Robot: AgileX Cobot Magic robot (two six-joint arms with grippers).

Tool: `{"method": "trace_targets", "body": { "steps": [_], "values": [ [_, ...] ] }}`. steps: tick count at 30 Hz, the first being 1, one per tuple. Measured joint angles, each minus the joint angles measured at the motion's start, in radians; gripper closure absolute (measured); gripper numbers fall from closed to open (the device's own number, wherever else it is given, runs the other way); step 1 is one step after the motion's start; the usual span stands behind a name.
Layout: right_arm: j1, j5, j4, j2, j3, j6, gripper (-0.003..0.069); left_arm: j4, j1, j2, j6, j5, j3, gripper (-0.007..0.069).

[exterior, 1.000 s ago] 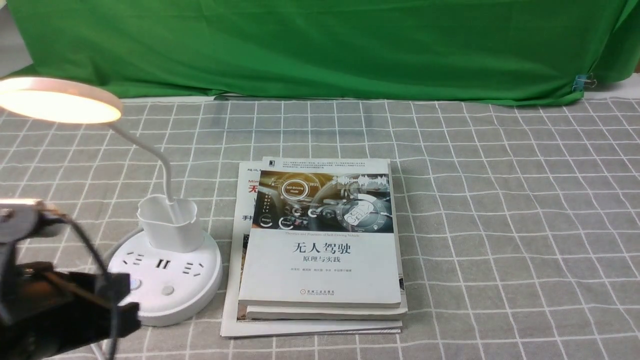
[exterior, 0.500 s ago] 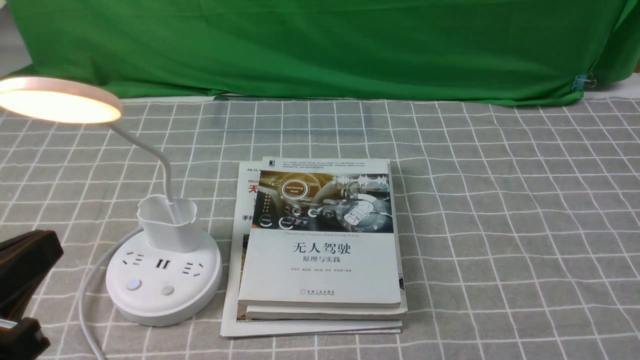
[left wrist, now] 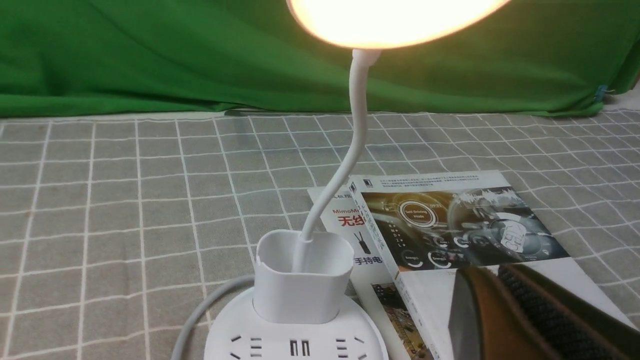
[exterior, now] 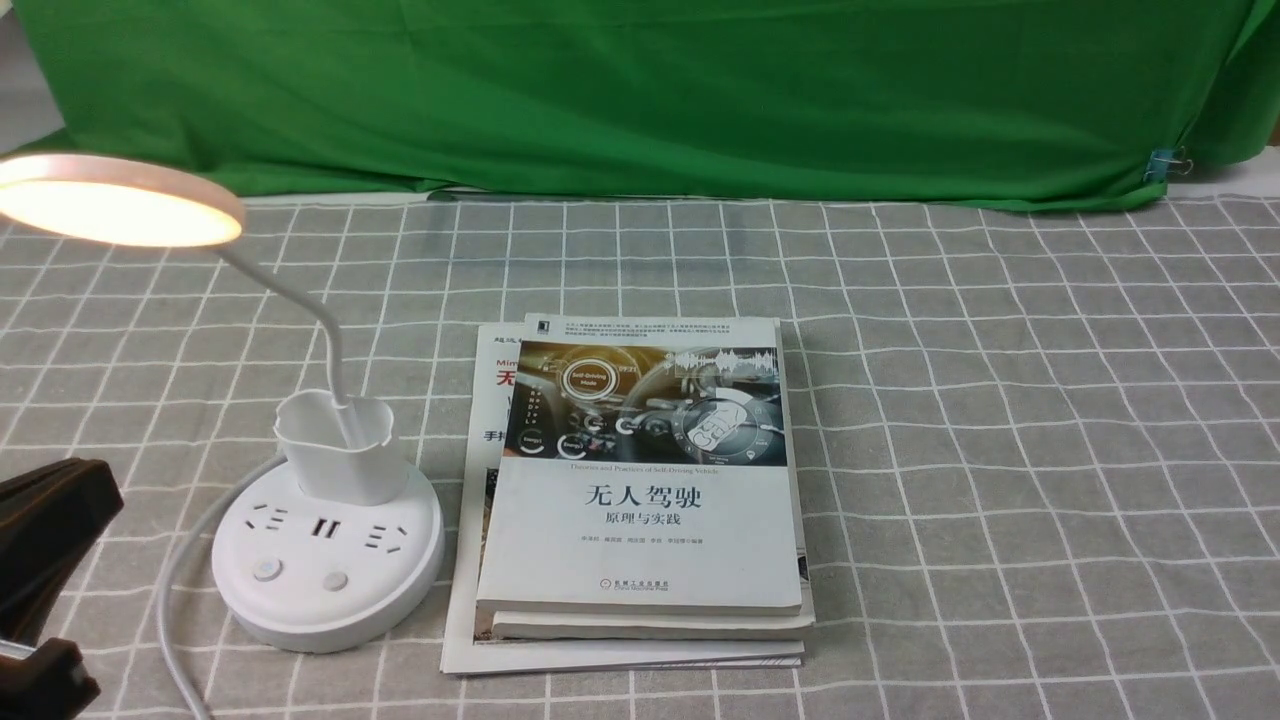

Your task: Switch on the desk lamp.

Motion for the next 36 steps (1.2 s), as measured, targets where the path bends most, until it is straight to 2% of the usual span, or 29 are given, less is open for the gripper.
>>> {"method": "trace_targets", "body": {
  "steps": [5,7,8,13,15,21,36],
  "values": [
    [0.0,0.0,0.0,0.0,0.0,-0.001,0.0414,0.126,0.039,-0.032,0.023,-0.128,0.075,0.0606],
    [0.0,0.0,0.0,0.0,0.0,-0.001,0.0414,0.128,0.063,-0.059,0.036,-0.177,0.102,0.0606],
    [0.0,0.0,0.0,0.0,0.0,-0.001,0.0414,0.112,0.115,-0.105,0.072,-0.243,0.164,0.0606],
    [0.0,0.0,0.0,0.0,0.0,-0.001,0.0414,0.079,0.194,-0.223,0.157,-0.341,0.326,0.0606],
    [0.0,0.0,0.0,0.0,0.0,-0.001,0.0414,0.055,0.207,-0.258,0.174,-0.341,0.371,0.0606],
    [0.0,0.0,0.0,0.0,0.0,-0.001,0.0414,0.008,0.218,-0.356,0.185,-0.133,0.394,0.0606],
    [0.0,0.0,0.0,0.0,0.0,-0.001,0.0414,-0.003,0.218,-0.364,0.193,-0.116,0.394,0.0606]
  ]
}}
